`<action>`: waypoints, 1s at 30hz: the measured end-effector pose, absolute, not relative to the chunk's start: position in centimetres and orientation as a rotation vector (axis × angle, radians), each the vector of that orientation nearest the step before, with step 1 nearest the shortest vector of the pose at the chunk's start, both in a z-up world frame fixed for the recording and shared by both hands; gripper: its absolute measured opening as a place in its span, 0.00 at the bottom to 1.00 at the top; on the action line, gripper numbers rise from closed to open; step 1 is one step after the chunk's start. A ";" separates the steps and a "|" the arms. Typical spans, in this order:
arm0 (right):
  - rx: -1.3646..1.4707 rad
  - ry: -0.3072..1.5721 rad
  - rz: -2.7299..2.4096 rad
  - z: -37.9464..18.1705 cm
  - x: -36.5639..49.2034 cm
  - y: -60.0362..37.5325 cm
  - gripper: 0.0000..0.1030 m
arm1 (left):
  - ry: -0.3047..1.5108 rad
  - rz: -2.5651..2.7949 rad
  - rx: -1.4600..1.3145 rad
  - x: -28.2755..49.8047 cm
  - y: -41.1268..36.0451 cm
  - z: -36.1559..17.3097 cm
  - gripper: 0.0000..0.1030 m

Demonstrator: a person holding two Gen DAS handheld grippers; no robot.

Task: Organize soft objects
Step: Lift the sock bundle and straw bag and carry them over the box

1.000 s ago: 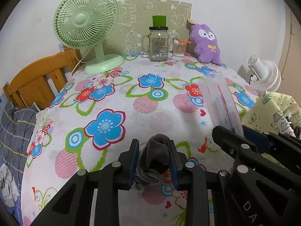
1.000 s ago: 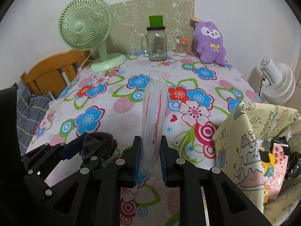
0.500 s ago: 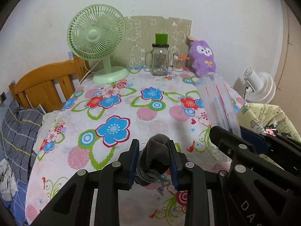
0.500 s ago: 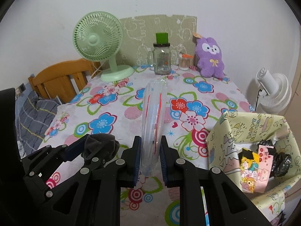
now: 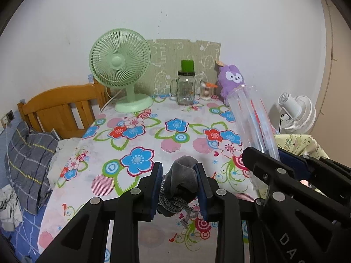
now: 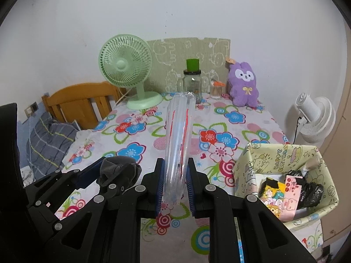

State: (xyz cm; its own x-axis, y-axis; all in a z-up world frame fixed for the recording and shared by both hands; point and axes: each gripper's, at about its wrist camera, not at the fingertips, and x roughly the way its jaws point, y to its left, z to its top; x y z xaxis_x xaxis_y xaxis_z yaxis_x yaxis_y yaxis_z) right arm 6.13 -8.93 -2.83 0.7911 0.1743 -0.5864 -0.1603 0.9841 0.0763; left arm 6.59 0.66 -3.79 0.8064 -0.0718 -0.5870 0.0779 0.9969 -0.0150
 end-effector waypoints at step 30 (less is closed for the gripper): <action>0.029 0.559 0.145 0.4 2.9 -14.9 0.21 | 0.560 -0.147 0.028 4.2 -5.3 -0.8 0.28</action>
